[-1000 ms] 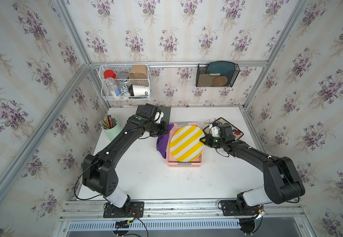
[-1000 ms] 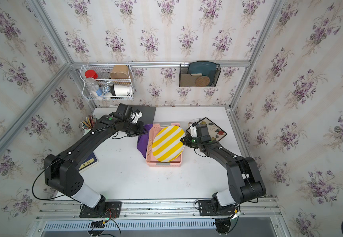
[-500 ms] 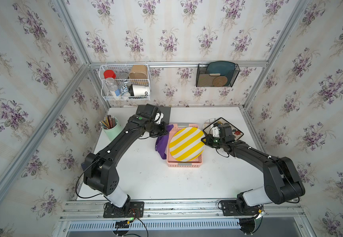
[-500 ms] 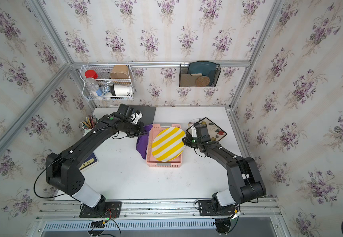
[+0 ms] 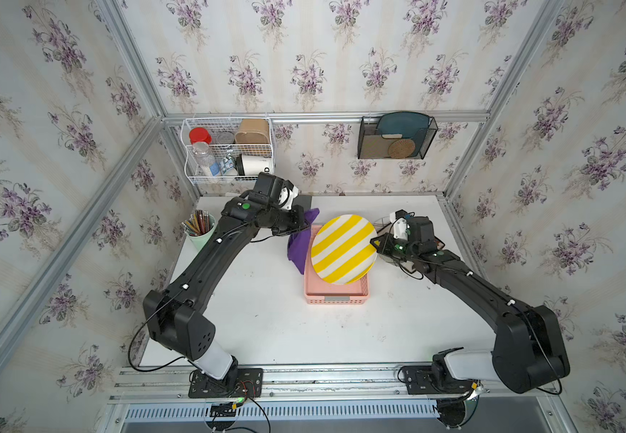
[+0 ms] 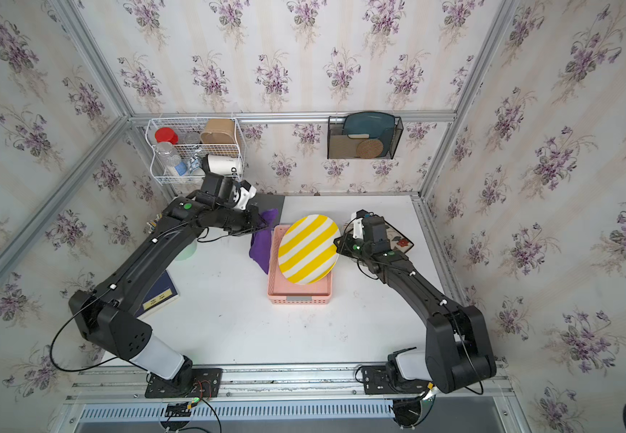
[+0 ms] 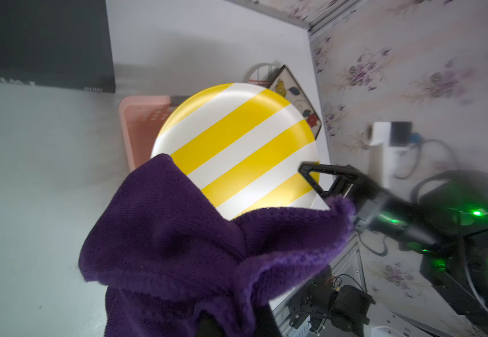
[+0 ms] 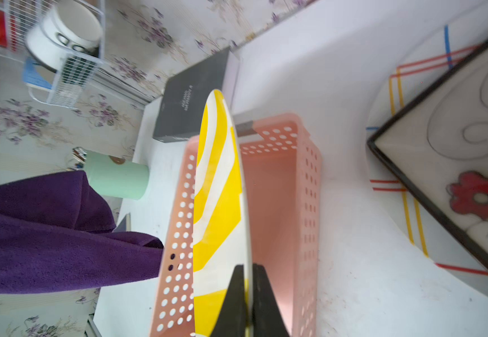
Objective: Wipe the wet plate dry
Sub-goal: Pick up the plate from the bin, then wipe the plate with towel.
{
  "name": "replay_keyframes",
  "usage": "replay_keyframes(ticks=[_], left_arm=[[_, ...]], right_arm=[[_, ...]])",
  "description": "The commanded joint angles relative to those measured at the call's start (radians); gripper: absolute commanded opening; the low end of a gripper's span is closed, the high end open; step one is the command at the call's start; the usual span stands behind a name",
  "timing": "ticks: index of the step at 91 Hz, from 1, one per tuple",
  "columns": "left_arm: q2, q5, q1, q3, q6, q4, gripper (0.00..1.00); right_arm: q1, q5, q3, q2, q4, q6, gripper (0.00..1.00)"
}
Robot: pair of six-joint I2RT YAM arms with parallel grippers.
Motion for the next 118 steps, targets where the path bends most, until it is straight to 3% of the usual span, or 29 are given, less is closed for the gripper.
replay_keyframes(ticks=[1, 9, 15, 29, 36, 50, 67, 77, 88, 97, 103, 108, 118], left_arm=[[0.01, 0.135, -0.021, 0.044, -0.118, 0.141, 0.0], [0.054, 0.181, -0.059, 0.052, -0.174, 0.237, 0.0], [0.09, 0.133, -0.089, 0.063, -0.149, 0.206, 0.0], [0.15, -0.206, -0.12, 0.033, -0.04, -0.017, 0.0], [0.166, -0.312, -0.123, -0.006, 0.009, -0.077, 0.0], [0.185, -0.302, -0.138, -0.006, 0.114, -0.132, 0.0], [0.245, -0.287, -0.17, 0.11, 0.227, -0.255, 0.2], [0.254, -0.292, -0.173, 0.127, 0.241, -0.29, 0.38], [0.265, -0.208, -0.172, 0.135, 0.253, -0.303, 0.61], [0.281, -0.127, -0.173, 0.129, 0.257, -0.3, 0.65], [0.297, -0.107, -0.174, 0.123, 0.256, -0.295, 0.65], [0.31, -0.122, -0.176, 0.116, 0.249, -0.284, 0.58], [0.324, -0.139, -0.176, 0.103, 0.214, -0.218, 0.19]], right_arm=[[0.001, -0.089, 0.002, -0.018, 0.133, 0.102, 0.0], [0.01, -0.144, -0.007, -0.008, 0.238, 0.214, 0.0], [0.021, -0.159, -0.011, -0.004, 0.323, 0.291, 0.0], [0.027, -0.137, -0.012, -0.023, 0.479, 0.454, 0.0], [0.027, -0.13, -0.005, -0.033, 0.531, 0.509, 0.0], [0.03, -0.125, 0.015, -0.04, 0.573, 0.547, 0.0], [0.031, -0.117, 0.042, -0.03, 0.555, 0.528, 0.0], [0.03, -0.124, 0.051, -0.018, 0.555, 0.526, 0.0], [0.031, -0.131, 0.057, -0.008, 0.552, 0.526, 0.0], [0.031, -0.131, 0.066, -0.002, 0.555, 0.524, 0.0], [0.032, -0.131, 0.076, 0.002, 0.555, 0.524, 0.0], [0.032, -0.132, 0.085, 0.003, 0.559, 0.527, 0.0], [0.035, -0.134, 0.098, 0.004, 0.575, 0.54, 0.0]])
